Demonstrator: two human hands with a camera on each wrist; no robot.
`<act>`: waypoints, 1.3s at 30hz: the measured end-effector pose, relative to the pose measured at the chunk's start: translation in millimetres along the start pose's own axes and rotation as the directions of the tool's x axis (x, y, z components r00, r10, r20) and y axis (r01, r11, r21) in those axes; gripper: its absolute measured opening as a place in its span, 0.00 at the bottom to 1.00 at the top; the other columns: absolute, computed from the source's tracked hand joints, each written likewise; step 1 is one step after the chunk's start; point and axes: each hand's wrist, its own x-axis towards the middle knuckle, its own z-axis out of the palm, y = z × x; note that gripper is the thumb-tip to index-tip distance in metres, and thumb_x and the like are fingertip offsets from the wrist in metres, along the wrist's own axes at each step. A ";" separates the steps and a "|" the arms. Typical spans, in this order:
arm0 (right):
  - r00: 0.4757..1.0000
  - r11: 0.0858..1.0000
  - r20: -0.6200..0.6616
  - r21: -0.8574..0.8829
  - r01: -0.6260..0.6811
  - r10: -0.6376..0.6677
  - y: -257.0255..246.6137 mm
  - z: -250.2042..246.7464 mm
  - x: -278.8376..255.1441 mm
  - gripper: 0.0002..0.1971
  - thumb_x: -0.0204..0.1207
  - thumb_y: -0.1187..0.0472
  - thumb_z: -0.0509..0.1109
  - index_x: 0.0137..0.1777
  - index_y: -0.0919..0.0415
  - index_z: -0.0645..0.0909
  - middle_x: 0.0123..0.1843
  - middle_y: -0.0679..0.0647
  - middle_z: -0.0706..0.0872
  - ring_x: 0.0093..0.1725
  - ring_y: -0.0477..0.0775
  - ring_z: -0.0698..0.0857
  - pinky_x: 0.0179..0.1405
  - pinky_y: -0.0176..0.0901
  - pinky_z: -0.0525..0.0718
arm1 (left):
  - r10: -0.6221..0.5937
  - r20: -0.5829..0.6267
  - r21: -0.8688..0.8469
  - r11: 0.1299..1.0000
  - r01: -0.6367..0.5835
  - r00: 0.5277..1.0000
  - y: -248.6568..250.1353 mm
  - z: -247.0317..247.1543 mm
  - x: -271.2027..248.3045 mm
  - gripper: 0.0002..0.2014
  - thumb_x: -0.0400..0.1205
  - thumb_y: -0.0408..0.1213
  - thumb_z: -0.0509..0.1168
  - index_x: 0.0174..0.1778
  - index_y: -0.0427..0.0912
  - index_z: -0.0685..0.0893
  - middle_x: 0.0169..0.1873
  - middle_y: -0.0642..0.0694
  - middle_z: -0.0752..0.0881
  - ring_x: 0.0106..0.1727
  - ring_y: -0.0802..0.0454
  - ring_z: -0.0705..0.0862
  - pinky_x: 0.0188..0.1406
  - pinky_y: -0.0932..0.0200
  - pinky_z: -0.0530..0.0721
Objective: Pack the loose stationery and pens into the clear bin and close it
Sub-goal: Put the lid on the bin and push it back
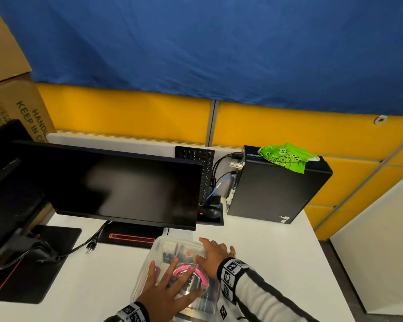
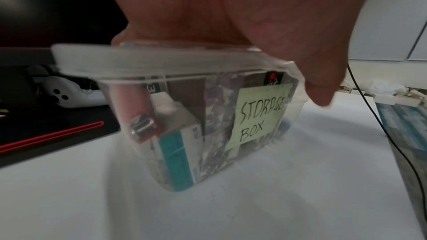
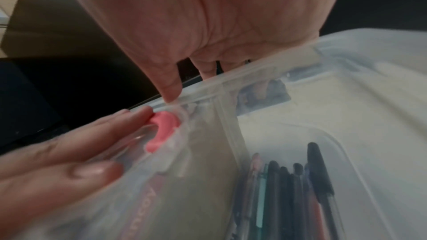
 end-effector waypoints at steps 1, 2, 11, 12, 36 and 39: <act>1.000 1.000 0.002 0.020 0.006 -0.006 0.9 -0.2 -0.5 0.31 0.80 0.36 0.56 0.83 0.39 0.59 0.80 0.50 0.73 0.81 0.62 0.66 0.82 0.71 0.49 | -0.013 0.011 -0.018 1.000 0.013 1.000 -2.8 0.8 1.6 0.26 0.89 0.61 0.45 0.85 0.64 0.62 0.75 0.45 0.82 0.69 0.29 0.82 0.56 0.09 0.70; 1.000 0.999 0.007 0.034 0.015 -0.016 1.7 -0.7 -1.3 0.30 0.79 0.35 0.56 0.81 0.38 0.62 0.78 0.50 0.75 0.80 0.61 0.68 0.81 0.71 0.51 | -0.044 0.053 -0.049 0.998 0.047 0.998 -5.4 1.2 2.9 0.26 0.89 0.61 0.45 0.85 0.64 0.62 0.74 0.45 0.82 0.68 0.29 0.84 0.52 0.10 0.75; 0.996 0.997 0.082 0.075 -0.021 0.015 -3.9 -9.3 0.7 0.25 0.73 0.39 0.60 0.71 0.40 0.71 0.69 0.50 0.79 0.73 0.60 0.72 0.74 0.67 0.62 | -0.246 0.261 -0.174 0.939 0.296 0.934 -3.9 39.9 19.4 0.23 0.85 0.65 0.54 0.77 0.69 0.73 0.68 0.47 0.87 0.66 0.26 0.84 0.45 0.13 0.82; 0.997 0.997 0.078 0.070 -0.022 0.017 -4.0 -8.5 0.6 0.24 0.74 0.39 0.60 0.71 0.41 0.71 0.69 0.50 0.79 0.73 0.60 0.72 0.74 0.67 0.62 | -0.252 0.264 -0.077 0.957 0.280 0.931 -7.1 89.2 16.5 0.29 0.80 0.71 0.59 0.78 0.71 0.71 0.71 0.49 0.85 0.70 0.21 0.79 0.46 0.10 0.79; 0.949 0.901 -0.007 0.319 -0.296 0.314 94.1 -10.6 -50.6 0.54 0.63 0.25 0.72 0.83 0.54 0.58 0.79 0.59 0.73 0.66 0.59 0.83 0.59 0.47 0.83 | -0.447 0.389 -0.547 0.591 0.593 0.805 -97.4 -8.9 8.6 0.31 0.81 0.59 0.67 0.79 0.53 0.73 0.63 0.51 0.87 0.60 0.53 0.85 0.65 0.55 0.82; 0.936 0.805 0.111 0.482 -0.345 0.335 97.2 -5.3 -56.9 0.26 0.71 0.33 0.73 0.50 0.56 0.76 0.46 0.56 0.88 0.36 0.57 0.89 0.28 0.40 0.81 | -0.463 0.433 -0.571 0.522 0.633 0.773 -94.5 -13.2 8.7 0.21 0.79 0.61 0.69 0.64 0.56 0.83 0.48 0.56 0.91 0.46 0.60 0.88 0.51 0.61 0.85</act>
